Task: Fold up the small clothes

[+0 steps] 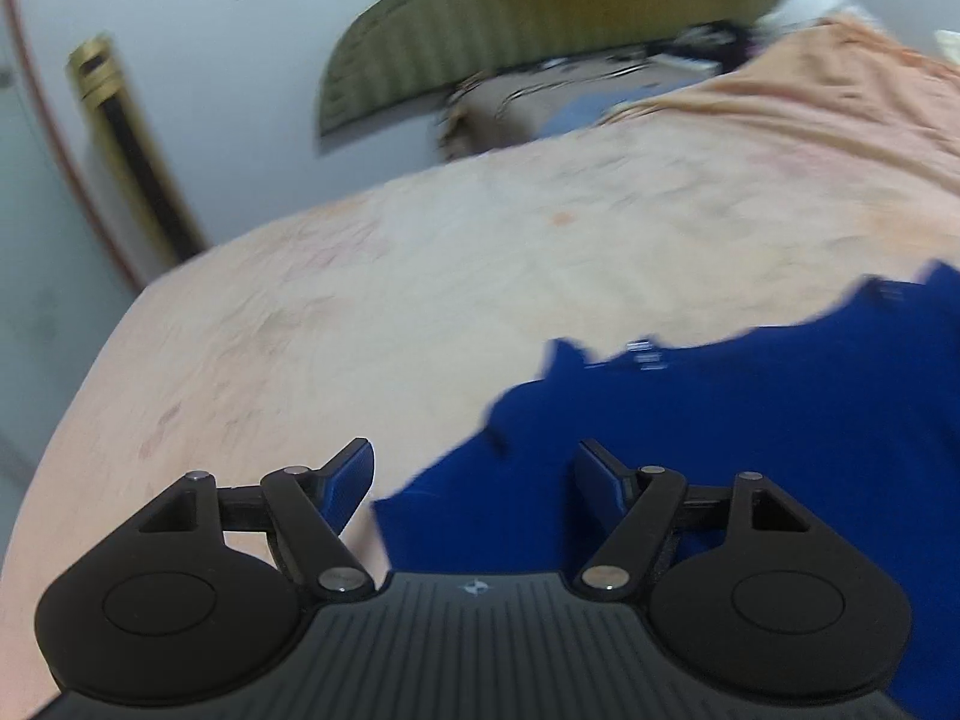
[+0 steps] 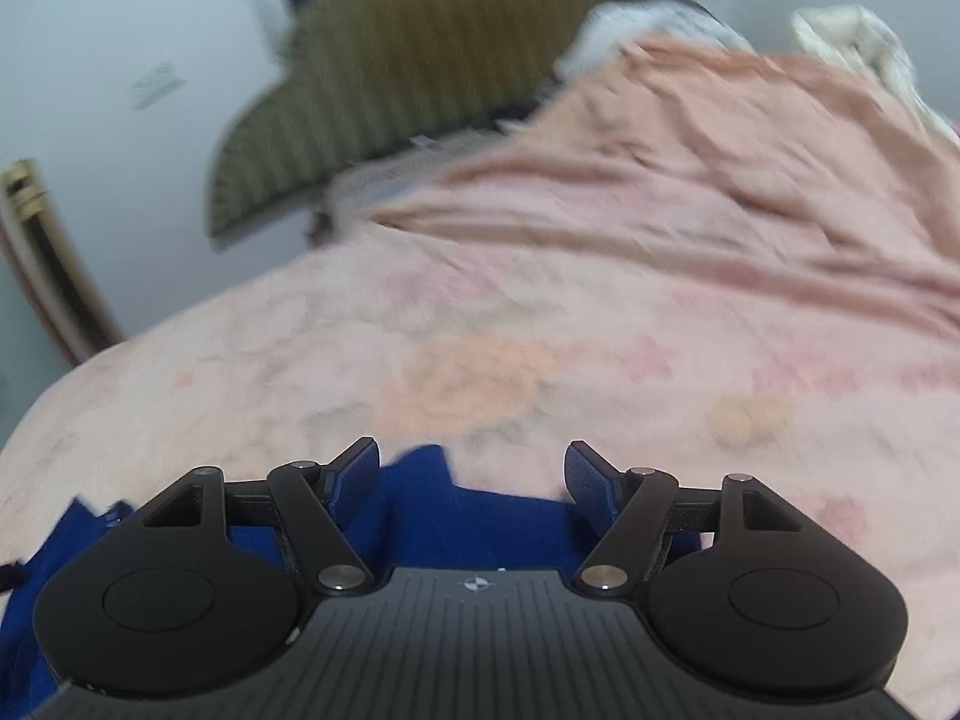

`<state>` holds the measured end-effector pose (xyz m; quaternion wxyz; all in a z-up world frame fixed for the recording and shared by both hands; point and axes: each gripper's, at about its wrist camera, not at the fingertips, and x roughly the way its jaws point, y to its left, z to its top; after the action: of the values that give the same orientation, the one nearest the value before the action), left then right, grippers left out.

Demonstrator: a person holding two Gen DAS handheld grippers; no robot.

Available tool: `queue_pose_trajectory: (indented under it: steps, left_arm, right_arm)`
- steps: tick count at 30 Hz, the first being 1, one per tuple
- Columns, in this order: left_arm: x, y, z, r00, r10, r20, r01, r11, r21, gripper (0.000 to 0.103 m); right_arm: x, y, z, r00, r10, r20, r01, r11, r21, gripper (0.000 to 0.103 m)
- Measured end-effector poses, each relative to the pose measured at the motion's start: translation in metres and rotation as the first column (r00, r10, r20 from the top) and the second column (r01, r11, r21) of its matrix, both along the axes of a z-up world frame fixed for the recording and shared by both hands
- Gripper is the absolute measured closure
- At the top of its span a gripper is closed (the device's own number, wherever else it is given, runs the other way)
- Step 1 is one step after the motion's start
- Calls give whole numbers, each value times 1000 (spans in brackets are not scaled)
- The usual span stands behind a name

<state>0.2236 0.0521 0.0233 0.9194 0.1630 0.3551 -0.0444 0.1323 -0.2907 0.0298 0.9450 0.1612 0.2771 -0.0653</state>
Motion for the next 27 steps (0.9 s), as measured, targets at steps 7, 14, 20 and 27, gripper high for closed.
queue_pose_trajectory:
  steps: [7, 14, 20, 27]
  left_arm:
    - [-22, 54, 7, 984, 176, -21, -177, 982, -67, 29]
    - [-94, 102, 13, 987, 18, -157, -74, 932, -356, 29]
    - [-140, 109, -1, 998, -20, -57, -2, 933, -360, 27]
    - [-157, 120, 1, 970, -191, -150, 96, 869, -485, 27]
  right_arm:
    - [1, 31, -12, 985, 27, -168, -74, 957, -281, 21]
    - [-83, -2, 18, 999, -5, 45, 11, 992, -125, 12]
    - [-105, -2, -4, 997, -67, 31, 73, 962, -263, 12]
    - [-93, 17, -22, 1000, -2, -10, 0, 970, -243, 17]
